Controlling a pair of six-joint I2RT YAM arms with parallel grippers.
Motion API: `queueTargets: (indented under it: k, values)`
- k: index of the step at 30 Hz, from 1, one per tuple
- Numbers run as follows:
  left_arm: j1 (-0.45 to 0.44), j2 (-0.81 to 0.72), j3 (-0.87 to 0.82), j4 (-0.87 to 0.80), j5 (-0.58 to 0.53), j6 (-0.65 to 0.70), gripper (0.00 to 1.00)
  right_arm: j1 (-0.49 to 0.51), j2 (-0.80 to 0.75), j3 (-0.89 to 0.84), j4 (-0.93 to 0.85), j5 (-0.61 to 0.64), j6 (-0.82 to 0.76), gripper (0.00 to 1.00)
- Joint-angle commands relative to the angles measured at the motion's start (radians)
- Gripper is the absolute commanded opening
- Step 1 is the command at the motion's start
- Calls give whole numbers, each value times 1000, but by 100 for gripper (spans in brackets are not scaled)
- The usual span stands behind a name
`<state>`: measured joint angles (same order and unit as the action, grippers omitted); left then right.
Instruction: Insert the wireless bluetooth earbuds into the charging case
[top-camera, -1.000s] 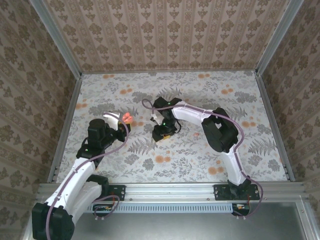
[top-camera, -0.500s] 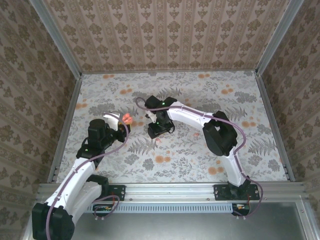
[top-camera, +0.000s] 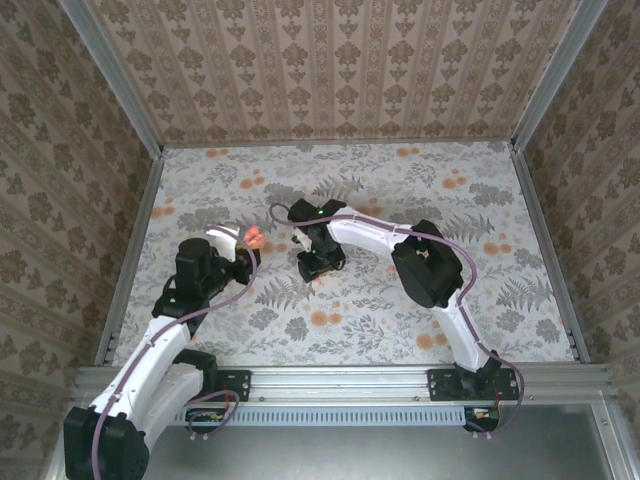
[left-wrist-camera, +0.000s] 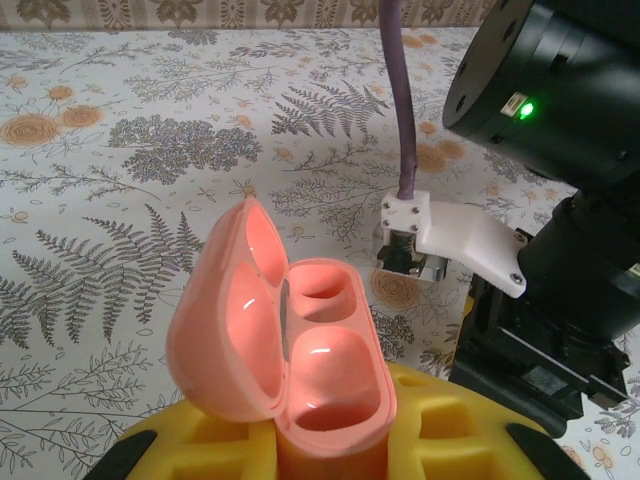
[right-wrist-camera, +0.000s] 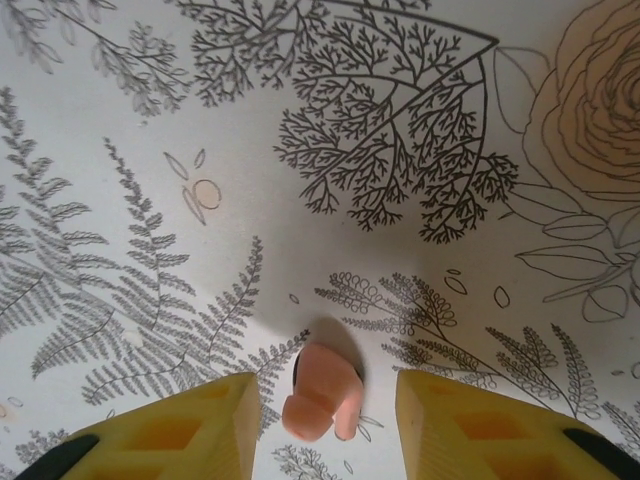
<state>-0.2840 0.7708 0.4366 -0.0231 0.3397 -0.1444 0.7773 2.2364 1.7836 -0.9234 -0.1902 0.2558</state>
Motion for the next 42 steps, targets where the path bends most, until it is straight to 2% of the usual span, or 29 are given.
queueTargets:
  k: [1,7,14,22,31,42]
  values:
    - [11,-10,-4,5,-3,-23,16,9,32,24,-20,-3,3,39]
    - [10,-10,-3,5,-1,-24,16,10,46,17,-18,26,4,35]
    - [11,-7,-2,5,0,-24,16,10,40,-4,8,36,18,25]
    - [9,-2,-12,18,15,-29,16,13,-29,-67,64,51,40,21]
    - [-5,59,-98,212,85,-71,16,-17,-238,-318,365,5,138,20]
    - [-141,234,-151,527,65,-73,16,-100,-542,-711,834,-31,262,19]
